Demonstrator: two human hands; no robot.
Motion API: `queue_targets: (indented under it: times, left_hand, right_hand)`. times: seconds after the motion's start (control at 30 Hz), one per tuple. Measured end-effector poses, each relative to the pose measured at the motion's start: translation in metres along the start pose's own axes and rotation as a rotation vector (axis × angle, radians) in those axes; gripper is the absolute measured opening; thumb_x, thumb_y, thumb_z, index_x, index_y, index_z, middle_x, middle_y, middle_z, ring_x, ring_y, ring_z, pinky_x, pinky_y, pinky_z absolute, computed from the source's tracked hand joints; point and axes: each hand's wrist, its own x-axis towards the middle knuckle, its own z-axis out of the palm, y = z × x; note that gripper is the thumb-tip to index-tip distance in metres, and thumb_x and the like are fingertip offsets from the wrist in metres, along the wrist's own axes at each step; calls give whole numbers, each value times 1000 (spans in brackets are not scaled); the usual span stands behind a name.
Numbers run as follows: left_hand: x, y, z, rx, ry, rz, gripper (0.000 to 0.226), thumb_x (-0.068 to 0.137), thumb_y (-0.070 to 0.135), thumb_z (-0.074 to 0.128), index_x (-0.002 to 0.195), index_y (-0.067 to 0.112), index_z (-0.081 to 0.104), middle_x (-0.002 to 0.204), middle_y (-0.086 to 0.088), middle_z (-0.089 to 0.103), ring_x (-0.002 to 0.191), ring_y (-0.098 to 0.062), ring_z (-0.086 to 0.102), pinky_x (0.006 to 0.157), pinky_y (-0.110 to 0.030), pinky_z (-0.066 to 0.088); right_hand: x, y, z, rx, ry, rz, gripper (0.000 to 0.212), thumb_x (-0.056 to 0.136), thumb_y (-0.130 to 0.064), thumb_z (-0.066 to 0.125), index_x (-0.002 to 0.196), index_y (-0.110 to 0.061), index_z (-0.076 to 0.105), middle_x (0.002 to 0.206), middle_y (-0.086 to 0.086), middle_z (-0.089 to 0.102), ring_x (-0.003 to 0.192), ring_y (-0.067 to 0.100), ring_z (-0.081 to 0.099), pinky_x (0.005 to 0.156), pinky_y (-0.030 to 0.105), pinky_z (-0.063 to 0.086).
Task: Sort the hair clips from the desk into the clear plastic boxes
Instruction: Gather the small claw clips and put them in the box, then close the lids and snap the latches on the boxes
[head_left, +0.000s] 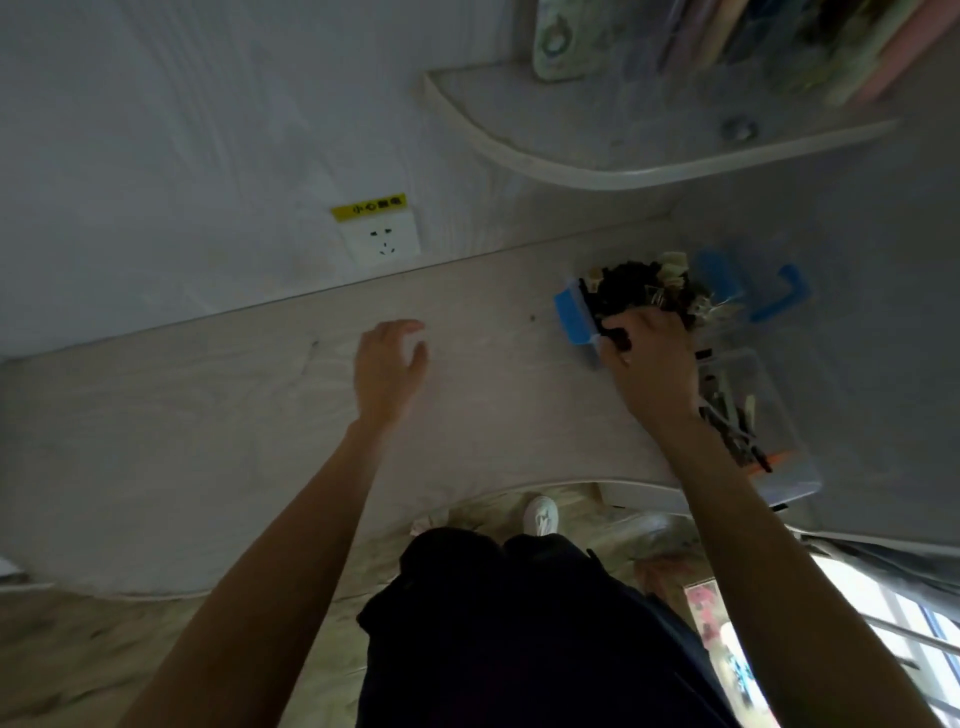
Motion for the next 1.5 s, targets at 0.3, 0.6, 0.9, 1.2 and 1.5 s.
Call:
queue_targets:
  times: [0.3, 0.6, 0.9, 1.2, 1.5]
  left_hand:
    - [17, -93, -44, 260, -10, -418, 33, 88, 14, 50, 118, 2, 49, 119, -24, 50, 110, -41, 47, 91, -46, 41]
    - [-6, 16, -23, -66, -266, 492, 12, 88, 20, 61, 98, 15, 66, 87, -1, 67, 76, -12, 60, 68, -25, 50]
    - [-53, 197, 84, -27, -361, 1054, 14, 84, 26, 61, 91, 19, 72, 84, 3, 69, 80, -17, 62, 64, -24, 47]
    - [-58, 223, 137, 41, -665, 824, 35, 89, 23, 59, 124, 20, 57, 128, 1, 58, 120, -18, 51, 95, -28, 40]
    - [-33, 188, 92, 180, -221, 594, 44, 97, 31, 41, 137, 11, 43, 143, -7, 45, 138, -23, 32, 114, -40, 22]
  right_hand:
    - [-15, -27, 28, -102, 54, 120, 27, 87, -14, 55, 112, -5, 58, 105, 20, 60, 96, 39, 55, 83, 45, 45]
    - [-59, -34, 19, 83, 169, 223, 28, 83, -10, 55, 110, -4, 61, 111, 17, 59, 105, 36, 51, 91, 43, 42]
    - [-130, 64, -26, 132, 123, 486, 29, 82, -11, 59, 110, -11, 64, 114, 14, 63, 106, 36, 55, 89, 42, 48]
    - [-142, 130, -41, 102, 31, 411, 35, 85, -20, 62, 119, -14, 57, 128, 13, 53, 120, 32, 45, 94, 43, 44]
    - [-84, 119, -65, 161, -51, 156, 38, 89, -15, 50, 127, -12, 52, 133, 10, 52, 118, 29, 51, 100, 40, 42]
